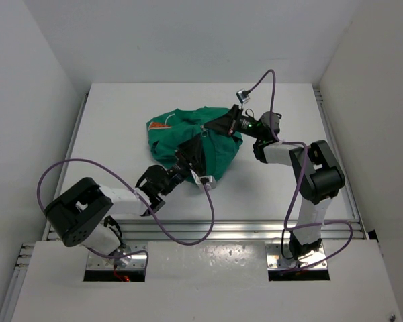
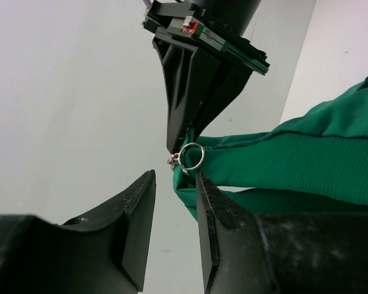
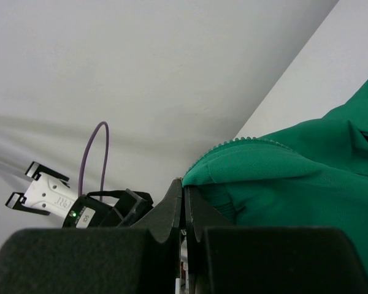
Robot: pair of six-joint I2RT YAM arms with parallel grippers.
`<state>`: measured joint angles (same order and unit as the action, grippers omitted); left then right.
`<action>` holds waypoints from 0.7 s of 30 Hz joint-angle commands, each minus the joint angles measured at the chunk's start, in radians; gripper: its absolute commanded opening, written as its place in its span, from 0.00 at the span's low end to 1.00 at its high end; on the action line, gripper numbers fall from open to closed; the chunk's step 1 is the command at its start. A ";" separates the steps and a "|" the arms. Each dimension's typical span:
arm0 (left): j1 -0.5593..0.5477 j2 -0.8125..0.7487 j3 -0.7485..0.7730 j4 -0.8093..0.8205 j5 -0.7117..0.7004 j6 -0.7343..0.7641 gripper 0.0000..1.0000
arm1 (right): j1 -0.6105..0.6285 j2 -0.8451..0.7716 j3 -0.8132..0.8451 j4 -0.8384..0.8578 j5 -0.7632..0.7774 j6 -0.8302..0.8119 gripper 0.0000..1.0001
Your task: Zip up the jacket
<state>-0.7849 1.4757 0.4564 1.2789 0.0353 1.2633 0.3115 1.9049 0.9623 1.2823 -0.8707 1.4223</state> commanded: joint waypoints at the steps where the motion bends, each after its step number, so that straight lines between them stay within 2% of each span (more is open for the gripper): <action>1: -0.011 -0.002 0.031 0.091 0.002 0.018 0.38 | 0.009 -0.007 0.019 0.123 0.019 0.017 0.00; 21: -0.030 0.092 0.050 0.151 -0.046 0.116 0.38 | 0.023 -0.009 0.006 0.149 0.025 0.052 0.00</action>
<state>-0.7940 1.5616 0.4717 1.3003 0.0002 1.3521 0.3229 1.9064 0.9623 1.2823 -0.8635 1.4635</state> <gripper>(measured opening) 0.379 0.003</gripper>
